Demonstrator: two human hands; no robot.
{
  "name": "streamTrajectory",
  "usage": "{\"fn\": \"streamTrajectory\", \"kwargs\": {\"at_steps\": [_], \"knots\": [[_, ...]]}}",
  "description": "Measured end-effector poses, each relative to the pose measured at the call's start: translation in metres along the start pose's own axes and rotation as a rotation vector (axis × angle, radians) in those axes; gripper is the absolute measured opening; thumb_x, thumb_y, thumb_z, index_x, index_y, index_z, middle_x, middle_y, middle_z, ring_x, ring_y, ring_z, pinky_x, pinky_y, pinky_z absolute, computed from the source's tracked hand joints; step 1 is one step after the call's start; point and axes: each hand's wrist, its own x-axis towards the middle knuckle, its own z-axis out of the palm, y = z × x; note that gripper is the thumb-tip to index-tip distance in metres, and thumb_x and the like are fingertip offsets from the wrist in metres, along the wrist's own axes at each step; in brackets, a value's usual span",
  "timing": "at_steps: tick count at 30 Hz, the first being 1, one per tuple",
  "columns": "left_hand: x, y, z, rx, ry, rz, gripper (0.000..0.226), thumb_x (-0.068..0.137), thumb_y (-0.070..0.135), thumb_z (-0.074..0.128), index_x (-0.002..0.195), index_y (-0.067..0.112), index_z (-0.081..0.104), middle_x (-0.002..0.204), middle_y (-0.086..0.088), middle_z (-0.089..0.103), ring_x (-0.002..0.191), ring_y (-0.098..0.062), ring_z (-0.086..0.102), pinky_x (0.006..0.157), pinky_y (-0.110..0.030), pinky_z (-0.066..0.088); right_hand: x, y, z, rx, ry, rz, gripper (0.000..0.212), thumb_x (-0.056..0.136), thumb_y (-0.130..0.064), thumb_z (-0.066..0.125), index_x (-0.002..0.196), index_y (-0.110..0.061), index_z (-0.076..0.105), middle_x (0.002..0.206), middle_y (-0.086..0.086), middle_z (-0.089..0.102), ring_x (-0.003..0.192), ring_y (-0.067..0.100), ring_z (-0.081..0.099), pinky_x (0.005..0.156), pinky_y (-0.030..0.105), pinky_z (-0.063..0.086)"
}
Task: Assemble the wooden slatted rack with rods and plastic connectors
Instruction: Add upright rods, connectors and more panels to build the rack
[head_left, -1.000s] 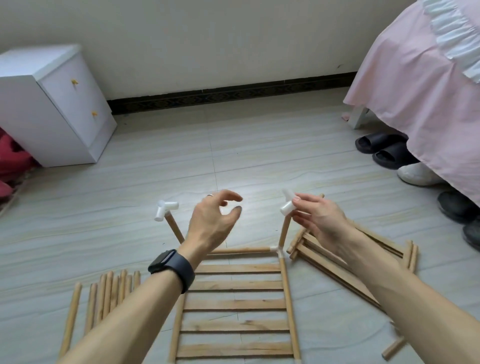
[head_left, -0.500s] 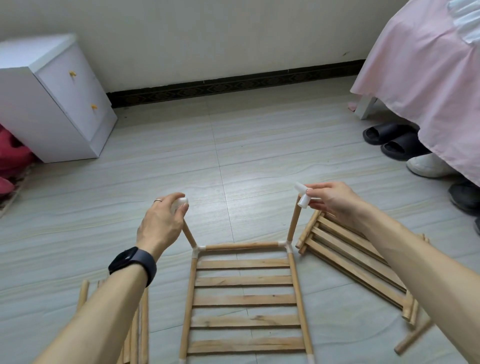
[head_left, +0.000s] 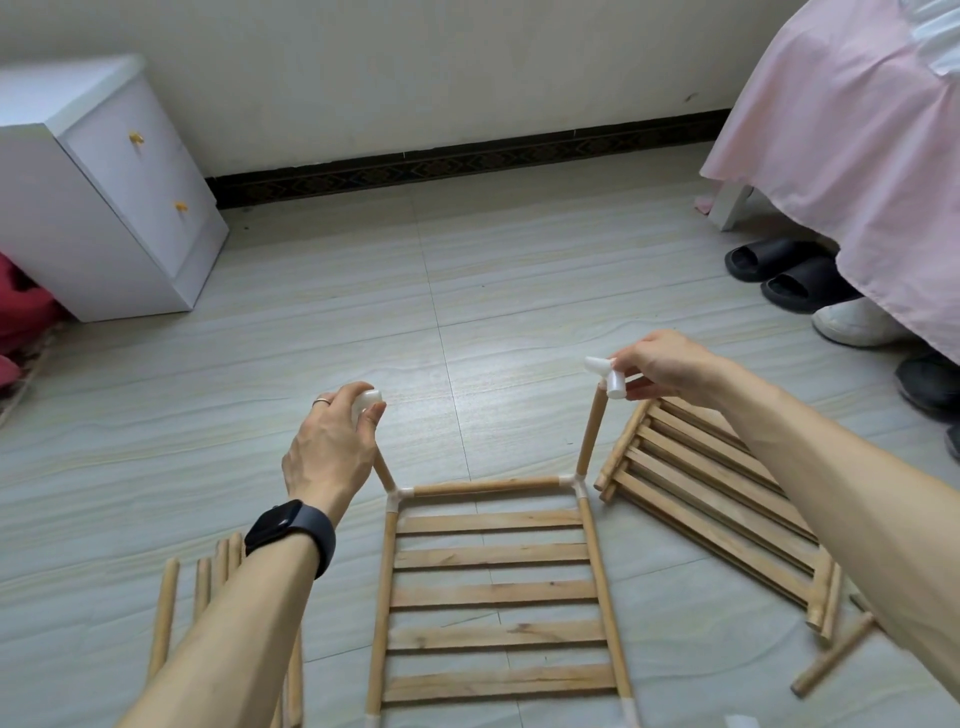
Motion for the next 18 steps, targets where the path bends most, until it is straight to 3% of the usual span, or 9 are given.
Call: {"fn": "streamTrajectory", "kwargs": {"at_steps": [5,8,13,18], "knots": [[0.0,-0.001,0.005,-0.022,0.022,0.006,0.037,0.103,0.05,0.044,0.135,0.035,0.053,0.132,-0.003,0.058,0.113,-0.032,0.058,0.076,-0.04,0.042,0.004,-0.002,0.004,-0.173,-0.024,-0.014,0.027,0.095,-0.004,0.057,0.119,0.0,0.07,0.109,0.017,0.07,0.094,0.026,0.073,0.084,0.034,0.061],[-0.001,-0.001,0.007,-0.005,0.037,0.003,0.036,0.103,0.05,0.044,0.135,0.035,0.053,0.13,-0.003,0.059,0.112,-0.032,0.059,0.076,-0.04,0.042,0.007,-0.004,0.006,-0.176,-0.026,-0.011,0.027,0.095,-0.004,0.057,0.118,-0.002,0.07,0.109,0.016,0.07,0.092,0.026,0.073,0.078,0.031,0.06],[-0.002,0.003,0.009,0.025,0.064,0.012,0.037,0.103,0.049,0.045,0.136,0.033,0.054,0.129,-0.005,0.06,0.109,-0.033,0.061,0.073,-0.04,0.042,0.006,-0.009,0.001,-0.142,-0.085,0.025,0.026,0.092,0.004,0.055,0.108,-0.005,0.073,0.109,0.016,0.072,0.093,0.028,0.075,0.087,0.037,0.061],[-0.001,0.001,0.012,0.017,0.066,0.013,0.037,0.104,0.05,0.043,0.135,0.033,0.053,0.129,-0.005,0.059,0.105,-0.033,0.061,0.071,-0.039,0.042,0.003,-0.016,0.002,-0.227,-0.095,0.0,0.027,0.096,-0.003,0.054,0.119,-0.003,0.07,0.107,0.013,0.069,0.091,0.023,0.073,0.077,0.029,0.06]]}}
